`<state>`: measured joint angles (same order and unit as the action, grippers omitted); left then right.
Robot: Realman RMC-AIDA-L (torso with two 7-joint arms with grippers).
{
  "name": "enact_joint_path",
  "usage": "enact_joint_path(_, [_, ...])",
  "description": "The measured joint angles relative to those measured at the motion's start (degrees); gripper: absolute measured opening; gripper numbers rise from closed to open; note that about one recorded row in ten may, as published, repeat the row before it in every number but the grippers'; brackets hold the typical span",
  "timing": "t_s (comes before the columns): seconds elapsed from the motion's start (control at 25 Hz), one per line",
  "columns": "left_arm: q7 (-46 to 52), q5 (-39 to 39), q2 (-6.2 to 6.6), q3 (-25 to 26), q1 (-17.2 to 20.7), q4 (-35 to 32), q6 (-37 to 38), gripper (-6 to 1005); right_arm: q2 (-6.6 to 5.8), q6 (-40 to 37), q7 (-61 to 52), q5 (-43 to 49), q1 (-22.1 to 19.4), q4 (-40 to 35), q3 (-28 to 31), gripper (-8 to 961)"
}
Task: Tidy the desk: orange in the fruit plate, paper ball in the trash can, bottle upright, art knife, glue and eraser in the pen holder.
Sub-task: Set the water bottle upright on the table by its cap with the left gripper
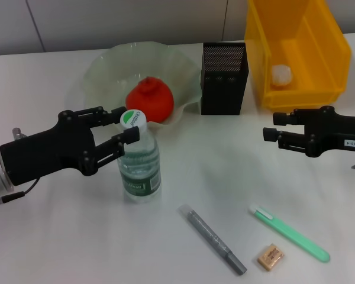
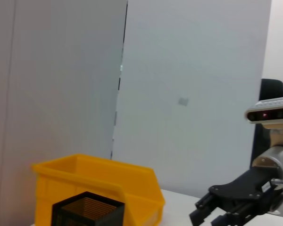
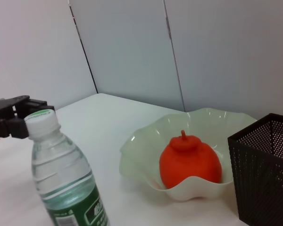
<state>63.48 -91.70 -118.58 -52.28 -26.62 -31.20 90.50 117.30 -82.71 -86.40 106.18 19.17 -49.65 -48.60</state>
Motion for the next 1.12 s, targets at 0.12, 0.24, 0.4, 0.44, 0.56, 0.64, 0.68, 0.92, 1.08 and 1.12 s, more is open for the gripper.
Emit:
enact_joint_path(0.12, [1.3,-0.1,0.04,0.0,0.0,-0.3,0.6,443,0.02,0.0,0.0,0.0,0.0,0.0,0.0,481])
enact_joint_path(0.24, [2.4,0.0,0.11,-0.1,-0.1,-0.5,1.2,481,0.03,0.0,0.0,0.0,0.0,0.0,0.0,481])
enact_joint_path(0.4, [2.5,0.0,0.11,0.0,0.0,-0.6,1.3,531,0.03,0.0,0.0,0.0,0.0,0.0,0.0,482])
enact_joint_path(0.44, [2.5,0.0,0.11,0.0,0.1,-0.6,1.4,543,0.03,0.0,0.0,0.0,0.0,0.0,0.0,482])
enact_joint_path(0.56, [2.5,0.0,0.16,0.2,0.3,-0.7,2.0,707,0.03,0.0,0.0,0.0,0.0,0.0,0.0,482])
enact_joint_path(0.64, [2.6,0.1,0.23,0.7,0.8,-1.3,2.5,788,0.03,0.0,0.0,0.0,-0.1,0.0,0.0,482])
enact_joint_path(0.68, [2.9,0.1,0.25,1.0,1.2,-2.0,2.9,792,0.03,-0.1,0.0,0.0,-0.1,0.0,0.0,483])
enact_joint_path(0.92, [5.9,-0.1,1.23,4.1,6.3,-9.0,4.1,809,-0.29,-1.6,-1.5,0.0,-0.3,-1.7,0.1,483])
enact_joint_path(1.08, [5.0,-0.4,2.68,3.9,9.0,-8.7,5.3,809,-0.45,-2.8,-6.5,2.3,-0.4,-5.1,0.2,484])
enact_joint_path(1.12, [4.8,-0.6,2.78,3.7,9.5,-8.4,5.5,808,-0.47,-3.3,-8.5,3.7,-0.4,-6.6,0.1,484])
